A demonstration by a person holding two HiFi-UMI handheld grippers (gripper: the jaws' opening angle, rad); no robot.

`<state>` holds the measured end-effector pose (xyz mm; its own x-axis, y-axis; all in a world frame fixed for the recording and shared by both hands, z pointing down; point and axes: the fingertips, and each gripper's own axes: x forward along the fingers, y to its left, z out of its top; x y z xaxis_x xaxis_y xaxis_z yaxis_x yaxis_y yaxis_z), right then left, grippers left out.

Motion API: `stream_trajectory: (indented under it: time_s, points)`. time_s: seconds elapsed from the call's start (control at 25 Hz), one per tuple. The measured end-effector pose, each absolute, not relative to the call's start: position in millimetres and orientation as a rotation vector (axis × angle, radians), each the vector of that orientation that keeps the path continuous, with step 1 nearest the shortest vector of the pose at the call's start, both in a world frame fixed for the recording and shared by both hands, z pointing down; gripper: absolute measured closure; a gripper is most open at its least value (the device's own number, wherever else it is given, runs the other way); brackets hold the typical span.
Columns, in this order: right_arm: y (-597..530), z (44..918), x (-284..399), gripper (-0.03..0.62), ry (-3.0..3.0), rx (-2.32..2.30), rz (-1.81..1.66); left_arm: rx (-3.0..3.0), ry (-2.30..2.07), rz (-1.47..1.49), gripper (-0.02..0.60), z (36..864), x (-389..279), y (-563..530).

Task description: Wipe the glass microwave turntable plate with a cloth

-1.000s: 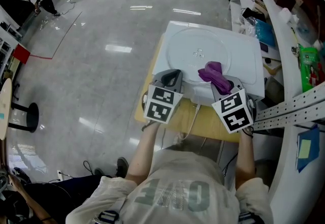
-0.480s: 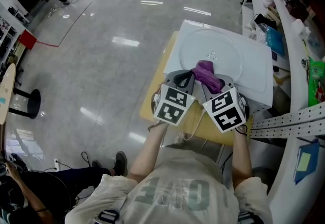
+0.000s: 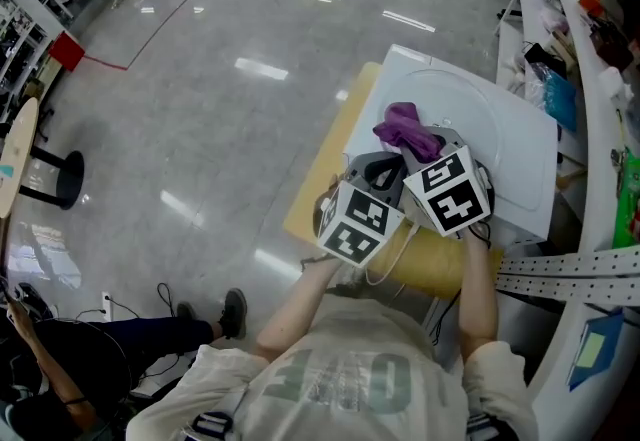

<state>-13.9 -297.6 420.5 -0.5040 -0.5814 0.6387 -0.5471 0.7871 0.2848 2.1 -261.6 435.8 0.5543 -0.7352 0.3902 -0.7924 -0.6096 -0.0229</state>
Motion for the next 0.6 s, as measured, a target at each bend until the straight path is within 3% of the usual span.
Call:
stream_trajectory:
  time_s: [0.6]
  points:
    - [-335, 413, -31, 0.537, -2.248, 0.854, -0.078, 2.643, -1.288, 0.543, 0.581, 434, -2, -263]
